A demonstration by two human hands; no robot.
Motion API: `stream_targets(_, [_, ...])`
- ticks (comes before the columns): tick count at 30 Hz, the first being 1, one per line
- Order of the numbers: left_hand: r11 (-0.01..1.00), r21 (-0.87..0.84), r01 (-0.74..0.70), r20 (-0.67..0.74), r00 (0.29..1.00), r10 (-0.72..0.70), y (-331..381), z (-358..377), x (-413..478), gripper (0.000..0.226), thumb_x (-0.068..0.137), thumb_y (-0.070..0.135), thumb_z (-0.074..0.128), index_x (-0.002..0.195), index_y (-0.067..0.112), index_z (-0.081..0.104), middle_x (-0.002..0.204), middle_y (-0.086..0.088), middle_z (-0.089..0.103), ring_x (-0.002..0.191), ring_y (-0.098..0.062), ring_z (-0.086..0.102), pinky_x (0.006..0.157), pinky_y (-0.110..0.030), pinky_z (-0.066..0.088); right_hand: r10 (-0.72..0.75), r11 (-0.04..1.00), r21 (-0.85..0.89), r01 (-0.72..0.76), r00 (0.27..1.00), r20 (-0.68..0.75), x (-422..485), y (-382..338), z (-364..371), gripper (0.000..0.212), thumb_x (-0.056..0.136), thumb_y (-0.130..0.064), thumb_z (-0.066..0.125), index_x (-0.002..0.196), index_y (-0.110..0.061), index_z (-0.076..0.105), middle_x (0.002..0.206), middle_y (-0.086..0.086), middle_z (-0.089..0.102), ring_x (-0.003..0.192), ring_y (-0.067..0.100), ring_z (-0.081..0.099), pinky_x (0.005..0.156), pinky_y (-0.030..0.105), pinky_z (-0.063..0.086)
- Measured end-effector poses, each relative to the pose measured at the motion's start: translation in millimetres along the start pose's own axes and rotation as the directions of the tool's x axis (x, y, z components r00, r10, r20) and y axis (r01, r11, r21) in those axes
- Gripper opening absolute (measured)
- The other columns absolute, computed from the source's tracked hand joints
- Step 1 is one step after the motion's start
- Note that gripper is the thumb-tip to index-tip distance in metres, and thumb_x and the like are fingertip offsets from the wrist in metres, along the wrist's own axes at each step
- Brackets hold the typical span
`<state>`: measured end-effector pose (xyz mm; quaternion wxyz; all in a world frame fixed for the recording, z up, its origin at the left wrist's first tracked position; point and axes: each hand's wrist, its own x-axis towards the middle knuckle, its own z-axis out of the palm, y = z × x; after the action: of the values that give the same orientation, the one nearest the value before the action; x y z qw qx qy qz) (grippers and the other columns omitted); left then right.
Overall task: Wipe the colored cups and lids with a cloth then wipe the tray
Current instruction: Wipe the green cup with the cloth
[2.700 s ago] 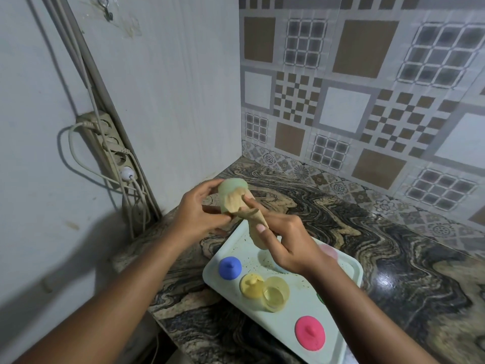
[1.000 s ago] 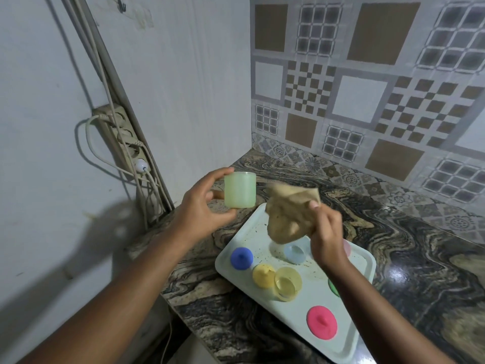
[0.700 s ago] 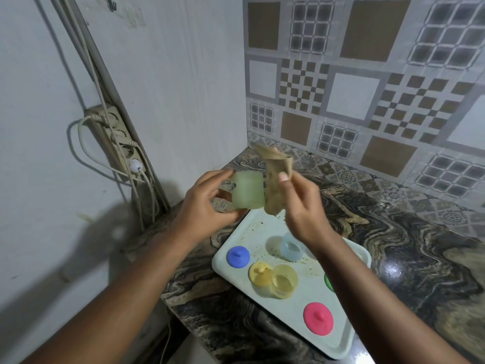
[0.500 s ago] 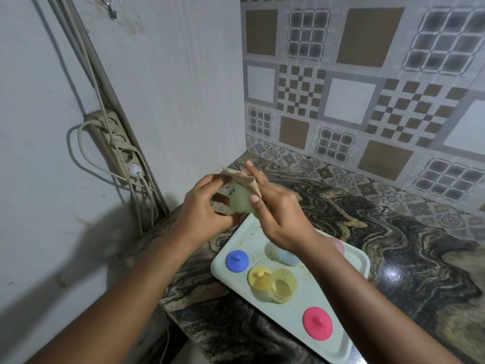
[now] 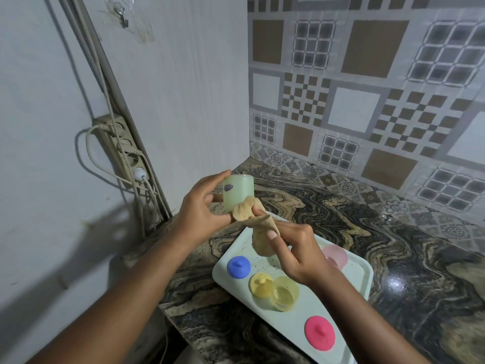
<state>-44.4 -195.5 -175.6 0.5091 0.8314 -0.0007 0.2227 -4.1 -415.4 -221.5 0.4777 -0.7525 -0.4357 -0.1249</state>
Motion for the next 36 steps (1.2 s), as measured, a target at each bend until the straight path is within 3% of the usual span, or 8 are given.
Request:
stream_targets(5, [1.0,0.021,0.002,-0.005,1.0,-0.002,-1,-1,0,0.086,0.069,0.005,0.089,0.141,0.032,0.052,0.133,0.01,0.056,0.097,-0.01,0.069,0.077,-0.016,0.055,0.252,0.937,0.262,-0.23,0.966,-0.052,-10,12,-3,0.047,0.102,-0.032,0.044,0.073,-0.006,0.069,0.065,-0.005,0.07,0.06,0.017,0.065,0.059,0.033,0.05])
stream_targets(11, [0.996,-0.019,0.086,0.031,0.996,-0.086,4,-2,-6,0.07,0.069,0.006,0.088,0.127,0.032,0.057,0.125,0.011,0.059,0.091,-0.018,0.072,0.069,-0.035,0.062,0.58,0.571,0.788,-0.231,0.793,-0.187,20,2,-17,0.042,0.099,-0.029,0.055,0.06,-0.02,0.066,0.061,-0.003,0.055,0.062,0.008,0.052,0.062,0.027,0.044])
stream_targets(16, [0.99,-0.088,0.113,0.147,0.984,-0.099,13,4,-10,0.087,0.073,-0.001,0.084,0.142,0.041,0.051,0.136,0.012,0.056,0.088,-0.019,0.071,0.066,-0.043,0.063,0.452,0.761,0.602,-0.242,0.863,-0.225,40,-11,-19,0.04,0.101,-0.034,0.046,0.065,-0.024,0.058,0.062,-0.008,0.047,0.064,0.017,0.039,0.06,0.041,0.032])
stream_targets(19, [0.997,-0.034,0.065,0.122,0.991,-0.061,16,9,-9,0.085,0.069,0.006,0.089,0.139,0.038,0.054,0.13,0.015,0.061,0.081,-0.013,0.071,0.08,-0.041,0.062,0.376,0.875,0.394,-0.282,0.907,-0.187,48,-15,-14,0.042,0.102,-0.042,0.043,0.087,-0.012,0.067,0.069,0.018,0.059,0.063,0.02,0.049,0.056,0.052,0.042])
stream_targets(22, [0.997,-0.017,0.072,0.097,0.993,-0.07,17,11,-8,0.074,0.065,0.013,0.092,0.13,0.031,0.061,0.124,0.013,0.066,0.082,-0.014,0.074,0.076,-0.047,0.062,0.252,0.956,0.179,-0.233,0.963,-0.092,48,-17,-9,0.036,0.106,-0.033,0.043,0.123,-0.019,0.071,0.114,0.004,0.075,0.08,0.0,0.064,0.069,0.03,0.053])
stream_targets(25, [0.993,-0.004,0.115,0.091,0.989,-0.114,14,10,-9,0.075,0.066,0.015,0.091,0.132,0.028,0.058,0.122,0.013,0.069,0.088,-0.01,0.075,0.08,-0.048,0.062,0.191,0.979,0.082,-0.186,0.979,-0.069,44,-18,-8,0.038,0.105,-0.023,0.043,0.134,-0.012,0.065,0.121,-0.009,0.066,0.084,-0.018,0.056,0.073,0.006,0.038])
stream_targets(31, [0.991,-0.069,0.111,0.038,0.993,-0.109,12,10,-12,0.067,0.068,0.003,0.088,0.124,0.028,0.061,0.121,0.018,0.067,0.085,-0.014,0.076,0.08,-0.052,0.061,0.024,0.999,0.04,-0.023,0.999,-0.033,33,-14,-7,0.039,0.106,-0.014,0.044,0.142,-0.009,0.058,0.156,0.01,0.046,0.141,0.008,0.048,0.1,0.028,0.049])
stream_targets(36, [0.994,-0.084,0.073,-0.036,0.996,-0.077,9,6,-7,0.07,0.066,0.002,0.09,0.125,0.026,0.061,0.124,0.012,0.067,0.088,-0.014,0.075,0.083,-0.048,0.061,-0.075,0.996,0.037,0.075,0.997,-0.024,18,-15,-1,0.041,0.104,-0.018,0.041,0.133,-0.001,0.064,0.144,0.017,0.059,0.144,0.012,0.045,0.099,0.029,0.051])
